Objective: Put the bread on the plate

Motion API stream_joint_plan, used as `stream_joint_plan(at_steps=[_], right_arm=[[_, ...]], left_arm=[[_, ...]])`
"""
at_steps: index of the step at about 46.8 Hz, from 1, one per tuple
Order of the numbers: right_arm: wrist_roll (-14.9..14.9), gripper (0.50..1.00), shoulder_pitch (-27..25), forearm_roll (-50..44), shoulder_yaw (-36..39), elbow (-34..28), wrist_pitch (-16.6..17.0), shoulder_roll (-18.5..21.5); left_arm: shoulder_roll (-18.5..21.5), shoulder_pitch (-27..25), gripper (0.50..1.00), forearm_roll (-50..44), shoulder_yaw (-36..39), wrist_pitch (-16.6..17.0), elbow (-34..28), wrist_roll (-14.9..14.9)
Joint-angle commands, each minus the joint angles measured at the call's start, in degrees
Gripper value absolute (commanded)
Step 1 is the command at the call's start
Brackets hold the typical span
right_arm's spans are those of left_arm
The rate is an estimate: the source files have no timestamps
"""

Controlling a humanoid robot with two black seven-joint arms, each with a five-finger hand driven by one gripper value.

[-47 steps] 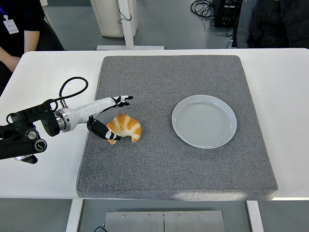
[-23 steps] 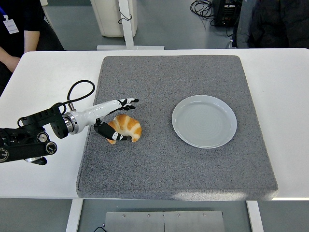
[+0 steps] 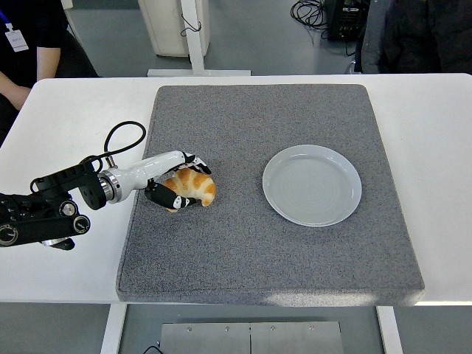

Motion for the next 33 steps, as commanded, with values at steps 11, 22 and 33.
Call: stream_joint_plan(at_steps=[11, 22, 33], right_arm=[[0.0, 1.0, 0.0, 0.0, 0.0, 0.0, 0.0, 0.0], [0.0, 1.0, 0.0, 0.0, 0.0, 0.0, 0.0, 0.0], [0.0, 1.0, 0.0, 0.0, 0.0, 0.0, 0.0, 0.0]], left_arm=[[0.3, -3.0, 0.5, 1.0, 0.6, -0.1, 0.0, 0.3], [0.9, -4.0, 0.5, 5.6, 0.2, -0.1, 0.0, 0.3], [3.1, -8.5, 0.5, 7.6, 0.1, -0.1, 0.0, 0.2]])
